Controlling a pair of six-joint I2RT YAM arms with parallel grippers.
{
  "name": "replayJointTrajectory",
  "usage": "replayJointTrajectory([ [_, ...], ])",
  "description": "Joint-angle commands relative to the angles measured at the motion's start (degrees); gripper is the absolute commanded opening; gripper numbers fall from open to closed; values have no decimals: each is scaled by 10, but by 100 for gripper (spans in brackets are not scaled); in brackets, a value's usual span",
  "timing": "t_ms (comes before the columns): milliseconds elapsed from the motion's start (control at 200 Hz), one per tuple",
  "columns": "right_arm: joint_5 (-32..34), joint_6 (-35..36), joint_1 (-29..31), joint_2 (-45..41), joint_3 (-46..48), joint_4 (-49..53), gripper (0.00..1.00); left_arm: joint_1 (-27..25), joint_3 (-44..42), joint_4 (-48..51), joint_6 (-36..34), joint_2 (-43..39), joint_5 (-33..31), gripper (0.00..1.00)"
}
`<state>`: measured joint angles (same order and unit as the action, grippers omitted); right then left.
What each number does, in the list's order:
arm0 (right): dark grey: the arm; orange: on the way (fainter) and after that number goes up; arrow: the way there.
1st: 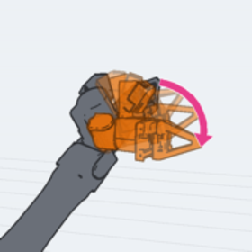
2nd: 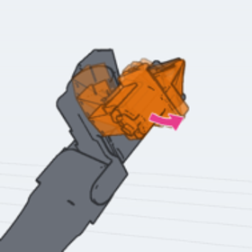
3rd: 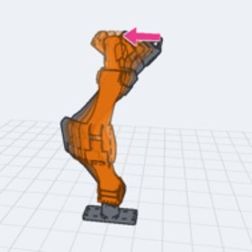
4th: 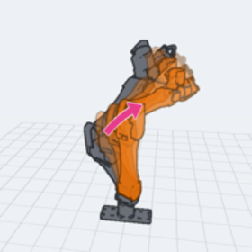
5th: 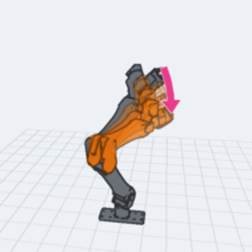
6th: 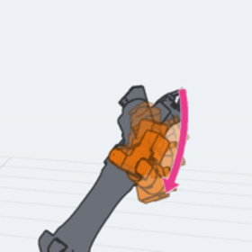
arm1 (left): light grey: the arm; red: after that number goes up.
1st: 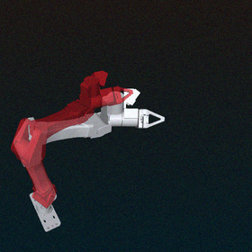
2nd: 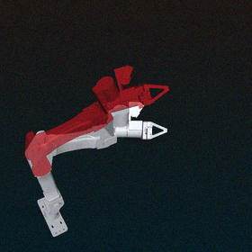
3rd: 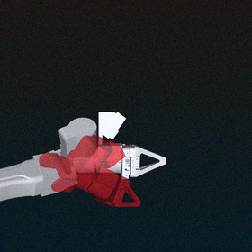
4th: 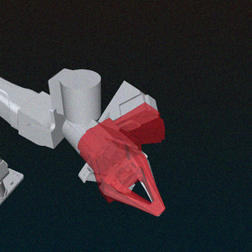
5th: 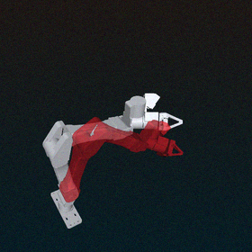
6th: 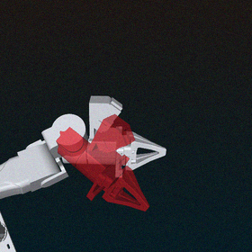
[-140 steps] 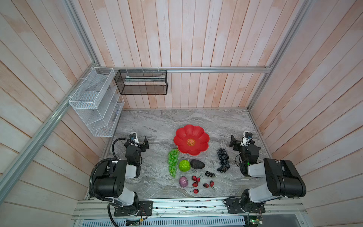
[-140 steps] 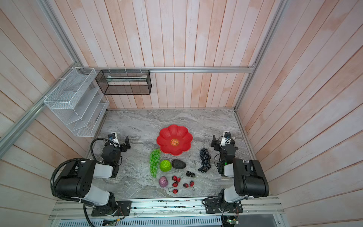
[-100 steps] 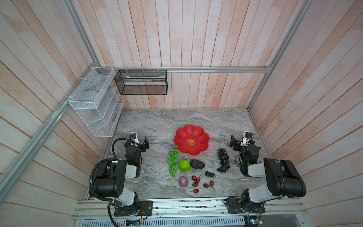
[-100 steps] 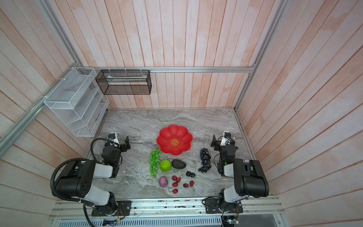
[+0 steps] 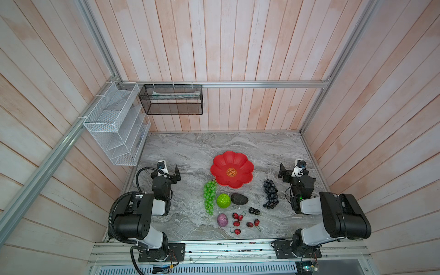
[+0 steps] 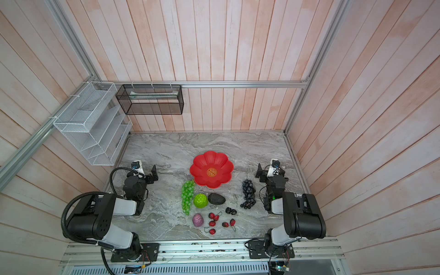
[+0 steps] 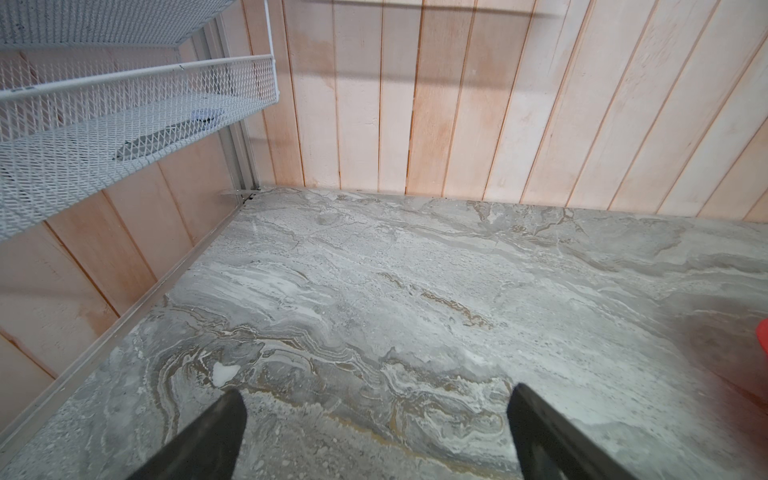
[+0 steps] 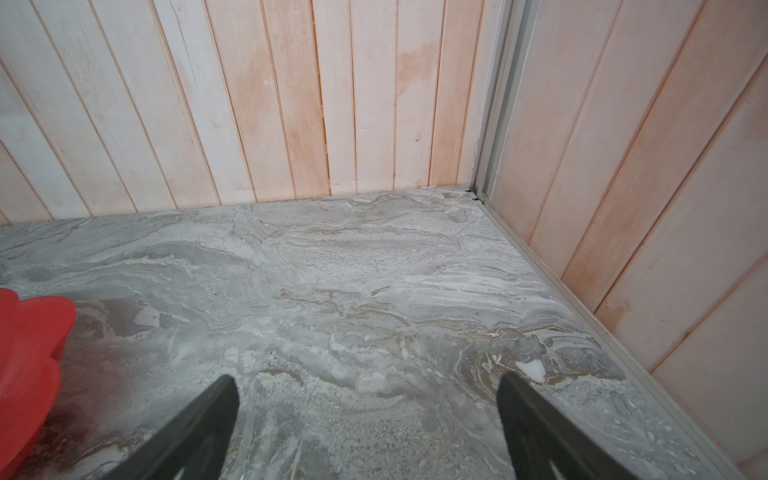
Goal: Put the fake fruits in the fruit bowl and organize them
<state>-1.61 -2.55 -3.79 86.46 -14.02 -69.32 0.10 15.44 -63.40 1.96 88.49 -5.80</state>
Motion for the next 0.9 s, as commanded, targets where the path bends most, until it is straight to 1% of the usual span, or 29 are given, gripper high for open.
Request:
replayJointTrajectory([
  [0,-7,6,2,6,-1,7,98,2,9,-7,3,-1,2,100],
  [265,-6,5,1,5,-2,7,98,3,7,-9,4,-3,6,100],
  [300,-6,5,2,5,-1,8,98,3,10,-8,11,-5,-12,100],
  [350,0,4,2,5,-3,5,98,3,22,34,20,-23,-37,100],
  [415,25,-7,2,-8,-5,2,98,4,73,154,21,-49,-61,100],
  [480,31,-5,2,-48,-25,79,98,4,114,226,21,-60,-59,100],
  [560,59,-18,5,-105,-39,140,98,4,131,256,21,-74,-63,100],
  [575,63,-24,5,-118,-42,149,98,4,134,261,37,-78,-69,100],
  [630,67,-42,4,-166,-57,202,97,4,149,300,55,-91,-84,100],
  [700,52,-65,5,-210,-103,319,93,2,186,390,77,-106,-90,100],
  [770,21,-95,11,-240,-141,409,90,-8,232,488,112,-116,-116,100],
  [835,4,-105,32,-265,-166,479,88,-22,269,561,137,-123,-115,100],
  [895,-9,-101,63,-288,-186,545,88,-45,301,620,150,-125,-120,100],
])
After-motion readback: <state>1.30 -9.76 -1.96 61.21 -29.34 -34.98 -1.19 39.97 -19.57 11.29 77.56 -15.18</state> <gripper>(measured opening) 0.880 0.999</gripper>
